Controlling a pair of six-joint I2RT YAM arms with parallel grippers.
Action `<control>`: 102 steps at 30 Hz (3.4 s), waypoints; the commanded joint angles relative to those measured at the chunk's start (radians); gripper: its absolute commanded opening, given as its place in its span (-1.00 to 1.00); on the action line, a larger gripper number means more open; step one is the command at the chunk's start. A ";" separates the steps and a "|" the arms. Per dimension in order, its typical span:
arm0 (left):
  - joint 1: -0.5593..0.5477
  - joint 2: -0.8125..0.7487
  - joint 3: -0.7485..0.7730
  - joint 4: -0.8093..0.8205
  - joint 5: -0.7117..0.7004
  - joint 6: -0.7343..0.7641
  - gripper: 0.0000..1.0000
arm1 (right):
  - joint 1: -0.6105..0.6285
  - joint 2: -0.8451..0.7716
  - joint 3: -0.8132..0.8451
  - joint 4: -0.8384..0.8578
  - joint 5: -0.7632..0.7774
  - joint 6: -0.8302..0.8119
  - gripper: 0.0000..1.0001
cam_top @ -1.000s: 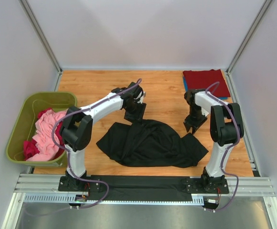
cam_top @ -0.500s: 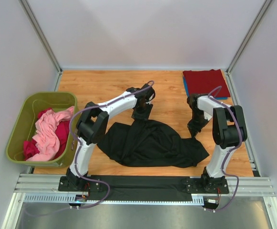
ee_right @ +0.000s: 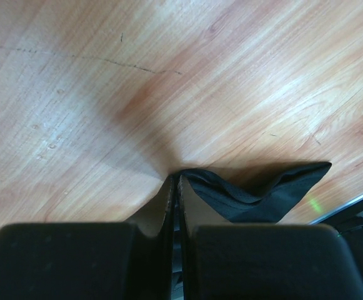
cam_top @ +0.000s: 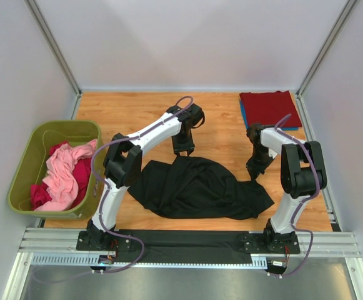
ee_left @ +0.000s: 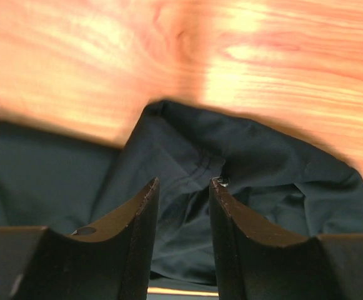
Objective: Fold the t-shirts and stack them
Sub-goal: Flatten the tshirt out
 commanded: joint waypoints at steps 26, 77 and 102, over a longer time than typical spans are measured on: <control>0.005 0.045 -0.006 0.000 0.042 -0.409 -0.13 | 0.001 0.001 -0.036 0.148 -0.052 -0.058 -0.99; 0.123 -1.021 0.146 -0.113 -0.098 0.441 -1.00 | -0.089 -0.788 0.820 -0.332 0.149 -0.124 -0.99; 0.144 -0.690 0.438 -0.073 -0.273 0.526 -1.00 | -0.088 -0.453 1.121 0.159 -0.093 -0.421 -0.99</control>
